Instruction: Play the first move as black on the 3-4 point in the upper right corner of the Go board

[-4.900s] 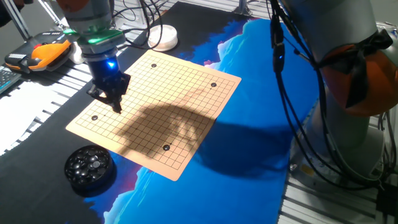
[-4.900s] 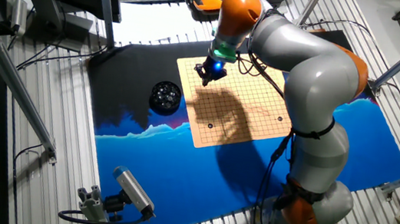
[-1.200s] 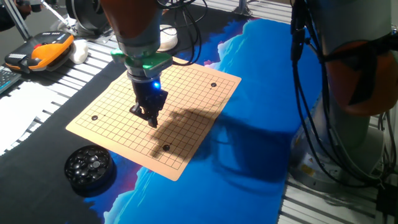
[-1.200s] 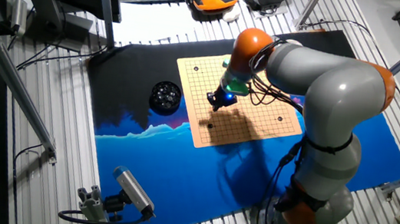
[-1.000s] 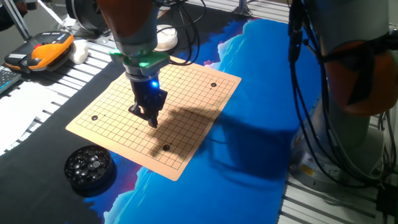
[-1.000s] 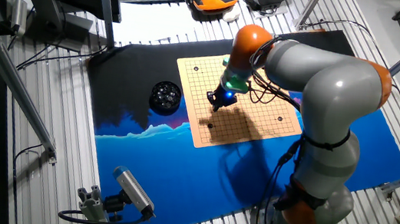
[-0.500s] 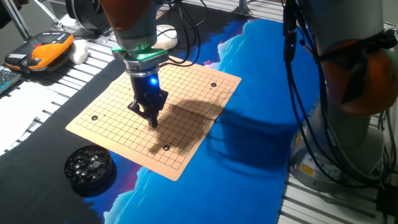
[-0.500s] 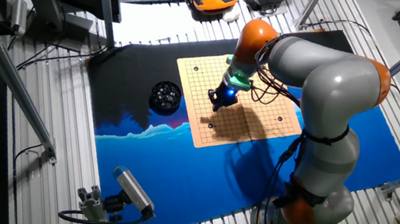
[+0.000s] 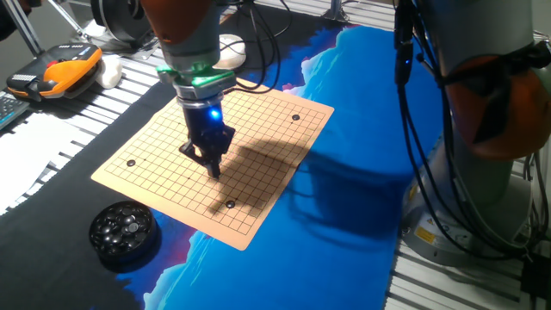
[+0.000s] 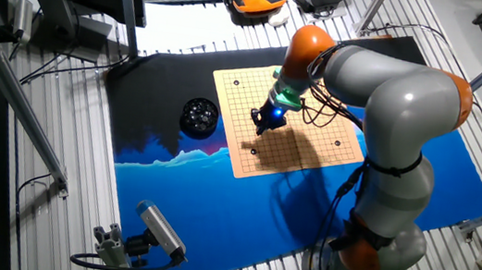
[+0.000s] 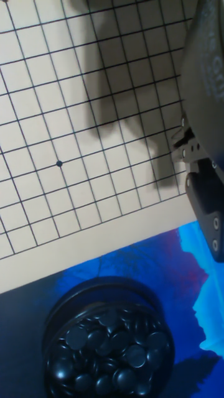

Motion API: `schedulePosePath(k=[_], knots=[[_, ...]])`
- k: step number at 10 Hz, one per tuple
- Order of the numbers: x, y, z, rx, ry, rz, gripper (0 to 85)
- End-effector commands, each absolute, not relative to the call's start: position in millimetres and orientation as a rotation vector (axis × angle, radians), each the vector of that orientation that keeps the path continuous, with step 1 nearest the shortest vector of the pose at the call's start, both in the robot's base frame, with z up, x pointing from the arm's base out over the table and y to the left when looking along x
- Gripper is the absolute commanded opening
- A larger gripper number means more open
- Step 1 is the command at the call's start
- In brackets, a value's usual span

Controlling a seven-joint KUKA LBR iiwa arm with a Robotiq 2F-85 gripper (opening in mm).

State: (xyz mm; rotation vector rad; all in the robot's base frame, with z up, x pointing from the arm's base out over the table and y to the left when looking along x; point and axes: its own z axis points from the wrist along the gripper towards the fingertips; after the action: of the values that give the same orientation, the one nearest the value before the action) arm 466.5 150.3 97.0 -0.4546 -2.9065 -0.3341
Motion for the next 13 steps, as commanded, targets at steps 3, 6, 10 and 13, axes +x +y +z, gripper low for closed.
schedulePosePath(k=[3, 6, 10, 13], knots=[[449, 162, 93, -0.533, -2.913, -0.354, 0.0], [441, 172, 84, -0.566, -2.912, -0.415, 0.0], [429, 182, 70, -0.570, -2.939, -0.400, 0.0], [426, 188, 60, -0.570, -2.952, -0.424, 0.0]])
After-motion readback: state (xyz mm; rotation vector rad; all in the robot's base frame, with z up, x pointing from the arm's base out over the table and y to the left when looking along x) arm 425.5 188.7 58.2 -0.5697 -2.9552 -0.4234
